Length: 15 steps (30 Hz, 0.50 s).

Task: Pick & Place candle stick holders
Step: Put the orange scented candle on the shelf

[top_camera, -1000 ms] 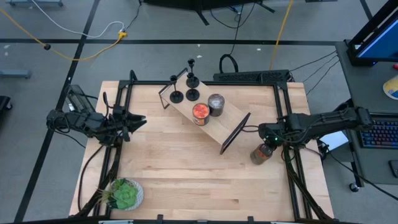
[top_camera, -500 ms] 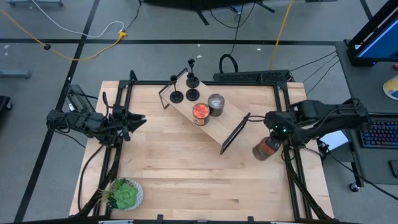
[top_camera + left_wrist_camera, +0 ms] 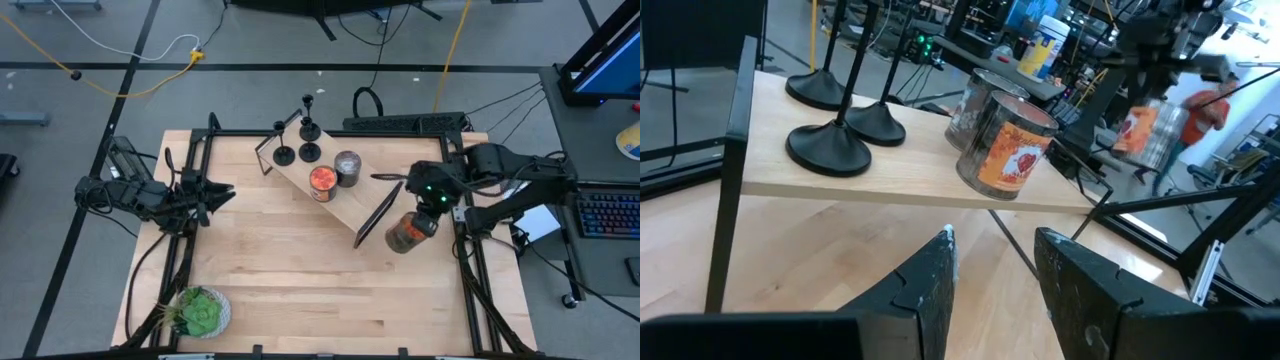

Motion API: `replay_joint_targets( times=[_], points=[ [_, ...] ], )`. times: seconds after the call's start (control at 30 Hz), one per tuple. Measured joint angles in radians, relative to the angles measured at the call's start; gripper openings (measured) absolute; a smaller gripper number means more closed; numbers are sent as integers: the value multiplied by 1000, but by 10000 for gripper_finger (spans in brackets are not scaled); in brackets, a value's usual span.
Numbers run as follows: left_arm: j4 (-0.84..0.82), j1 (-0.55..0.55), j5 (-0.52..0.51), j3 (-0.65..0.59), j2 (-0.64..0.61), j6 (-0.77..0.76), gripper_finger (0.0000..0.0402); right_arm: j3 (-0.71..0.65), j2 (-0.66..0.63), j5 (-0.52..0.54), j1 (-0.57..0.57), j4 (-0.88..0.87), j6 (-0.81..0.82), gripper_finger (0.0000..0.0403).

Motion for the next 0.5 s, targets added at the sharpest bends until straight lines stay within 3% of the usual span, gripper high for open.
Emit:
replay_joint_targets(
  times=[0.37, 0.5],
  points=[
    [0, 0, 0, 0, 0, 0, 145, 298, 204, 12, -136, 3, -276, 0],
    [-1, 0, 0, 0, 0, 0, 145, 379, 272, 78, -185, 5, -401, 0]
  ],
)
